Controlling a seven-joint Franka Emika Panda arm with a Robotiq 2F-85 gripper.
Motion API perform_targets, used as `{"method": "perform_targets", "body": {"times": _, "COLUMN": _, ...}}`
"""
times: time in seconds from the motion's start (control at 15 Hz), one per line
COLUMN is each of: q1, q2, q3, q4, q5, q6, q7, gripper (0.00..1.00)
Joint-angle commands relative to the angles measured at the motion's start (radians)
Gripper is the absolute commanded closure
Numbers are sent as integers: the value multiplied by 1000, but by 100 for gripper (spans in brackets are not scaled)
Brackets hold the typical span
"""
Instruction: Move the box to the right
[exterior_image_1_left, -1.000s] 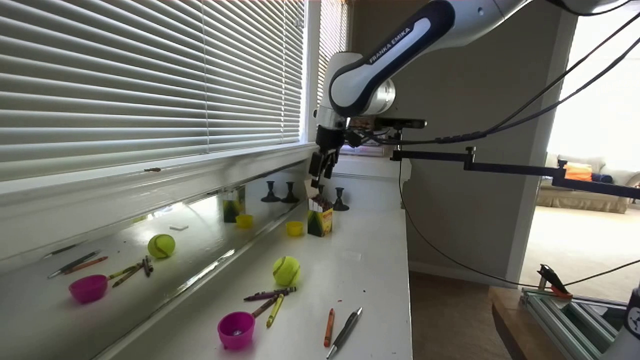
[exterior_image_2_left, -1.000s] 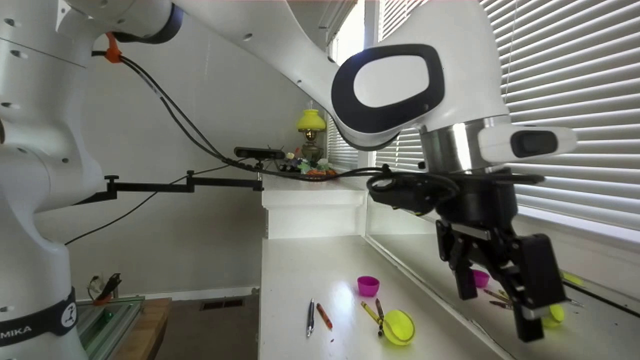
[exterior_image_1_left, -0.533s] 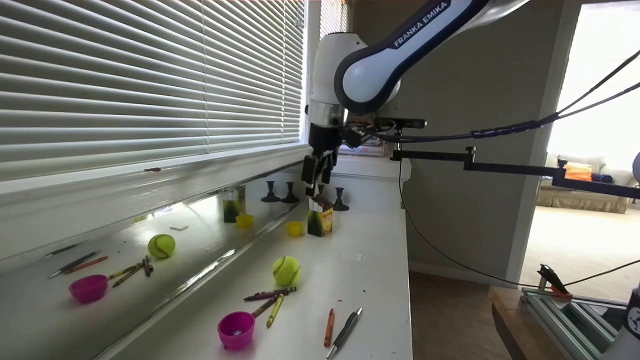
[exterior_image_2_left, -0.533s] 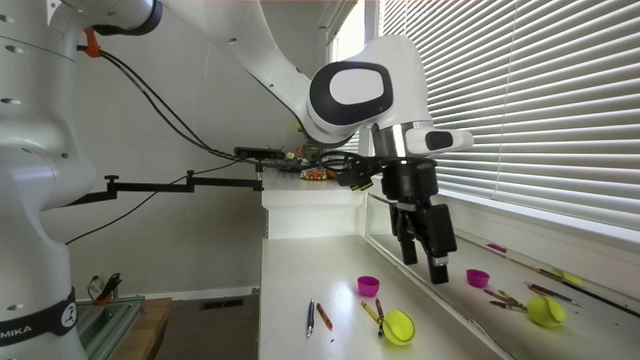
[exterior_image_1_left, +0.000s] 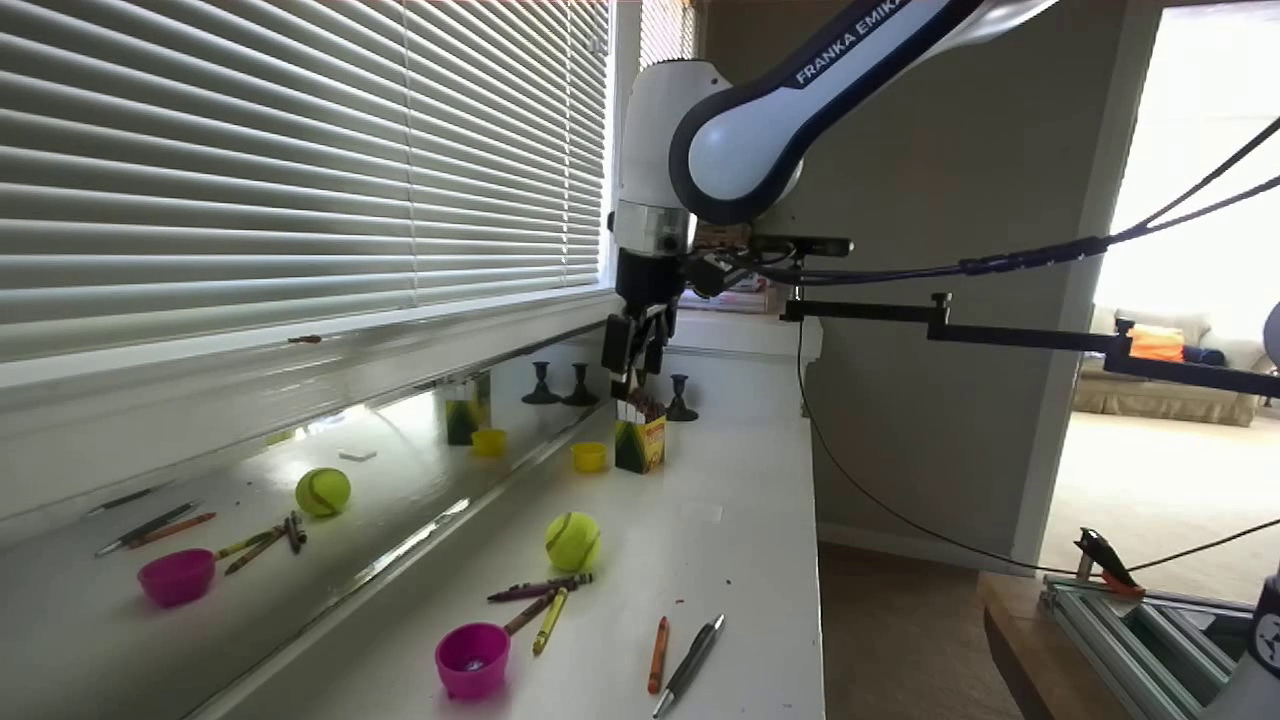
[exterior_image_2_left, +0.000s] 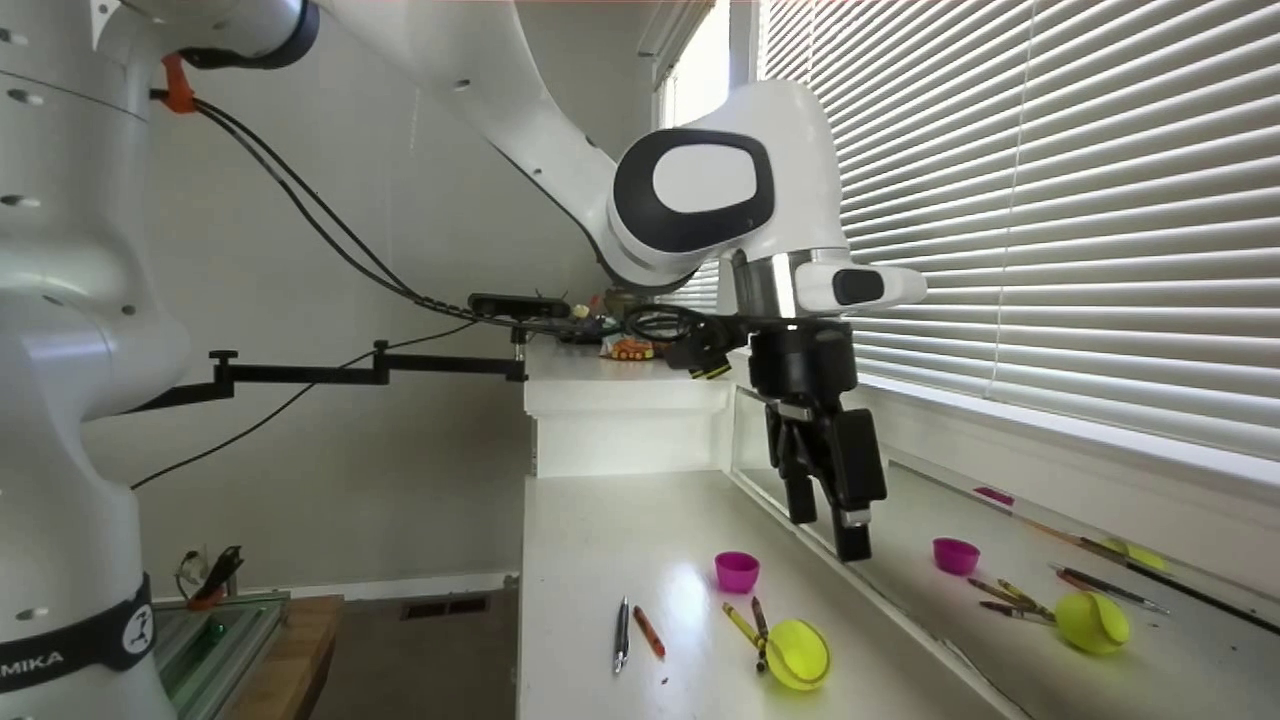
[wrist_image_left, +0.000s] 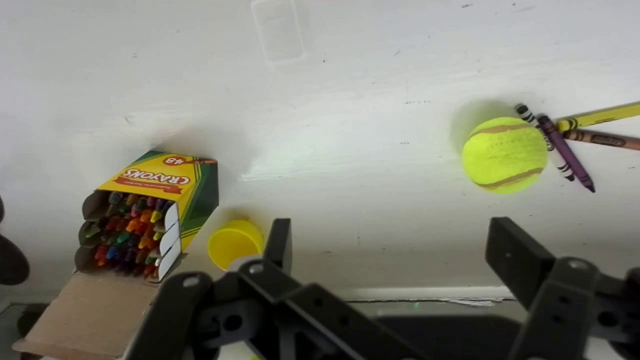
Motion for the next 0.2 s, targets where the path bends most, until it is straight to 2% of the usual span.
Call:
{"method": "perform_targets", "body": {"times": 0.0, "q1": -2, "q2": 0, "q3": 2, "q4": 2, "q5": 0, "q6": -2, "q7": -1, "gripper": 0}}
{"method": "perform_targets", "body": {"times": 0.13, "q1": -2, "q2": 0, "q3": 2, "q4": 2, "q5": 0, "q6": -2, "q7": -1, "gripper": 0}}
